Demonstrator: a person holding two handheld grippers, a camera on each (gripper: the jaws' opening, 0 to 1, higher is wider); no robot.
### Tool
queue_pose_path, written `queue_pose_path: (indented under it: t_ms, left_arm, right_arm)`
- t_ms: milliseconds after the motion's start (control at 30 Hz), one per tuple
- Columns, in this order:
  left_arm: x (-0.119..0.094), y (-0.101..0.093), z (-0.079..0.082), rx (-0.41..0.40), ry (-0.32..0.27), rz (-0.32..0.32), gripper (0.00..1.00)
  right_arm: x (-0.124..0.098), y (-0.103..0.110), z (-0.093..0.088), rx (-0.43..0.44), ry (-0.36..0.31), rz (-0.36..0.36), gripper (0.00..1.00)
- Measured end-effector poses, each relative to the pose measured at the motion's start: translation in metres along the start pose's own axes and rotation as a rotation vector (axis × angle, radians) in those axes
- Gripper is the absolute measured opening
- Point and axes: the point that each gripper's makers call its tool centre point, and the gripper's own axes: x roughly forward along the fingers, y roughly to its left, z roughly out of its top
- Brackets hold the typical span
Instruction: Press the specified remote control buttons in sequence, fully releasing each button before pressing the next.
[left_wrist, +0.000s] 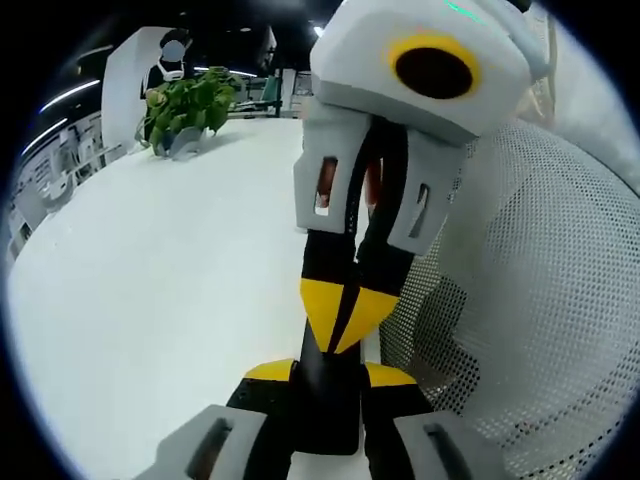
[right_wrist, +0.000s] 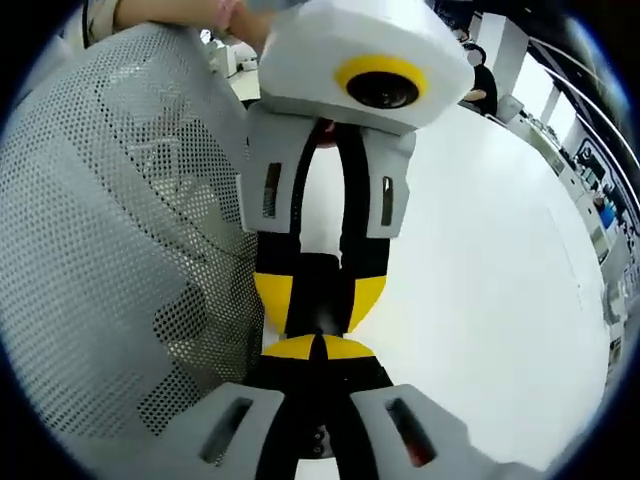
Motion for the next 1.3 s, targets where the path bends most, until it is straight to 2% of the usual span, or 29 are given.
queue_pose_path:
  t_ms: [300,367,433,500,633,733,867,967,1067,1200,1267,1300]
  left_arm:
    - [-0.0001,-0.0002,-0.0002,0.0,-0.004,-0.001,0.24]
    - [-0.0001,-0.0002,-0.0002,-0.001,-0.005,-0.002,0.24]
    - [-0.0001,0.0,-0.0001,-0.006,-0.011,-0.003,0.24]
    - [-0.0003,0.0,0.0,-0.01,-0.014,-0.004,0.24]
    - [-0.0001,-0.0004,0.0002,-0.006,-0.013,-0.004,0.24]
    - [-0.0002,-0.0004,0.0001,-0.007,-0.015,-0.005,0.24]
    - [-0.0007,-0.0003,0.0008,-0.029,-0.031,-0.01,0.24]
    - [-0.0006,-0.0004,0.0008,-0.026,-0.032,-0.011,0.24]
    - [-0.0008,-0.0006,0.0008,-0.023,-0.035,-0.011,0.24]
    - [-0.0009,-0.001,0.0005,-0.013,-0.034,-0.011,0.24]
    - [-0.001,-0.0009,0.0001,-0.013,-0.034,-0.011,0.24]
    - [-0.0011,-0.0008,-0.0003,-0.009,-0.031,-0.011,0.24]
  right_arm:
    - [0.0017,-0.0001,0.0016,-0.052,0.046,0.031,0.0]
    - [0.0015,0.0009,0.0012,-0.109,0.061,0.045,0.0]
    - [0.0021,0.0017,0.002,-0.256,0.091,0.043,0.0]
    - [0.0027,0.0037,0.0022,-0.326,0.107,0.048,0.0]
    - [0.0024,0.0041,0.0019,-0.361,0.116,0.064,0.0]
    - [0.0025,0.005,0.002,-0.438,0.117,0.075,0.0]
    - [0.0023,0.0054,0.0023,-0.466,0.13,0.086,0.0]
    - [0.0021,0.0051,0.0027,-0.465,0.129,0.093,0.0]
    - [0.0016,0.0045,0.0028,-0.393,0.101,0.117,0.0]
    - [0.0027,0.0032,0.0032,-0.356,0.112,0.128,0.0]
    - [0.0031,0.0031,0.0025,-0.292,0.12,0.127,0.0]
    - [0.0033,0.0023,0.0025,-0.234,0.115,0.124,0.0]
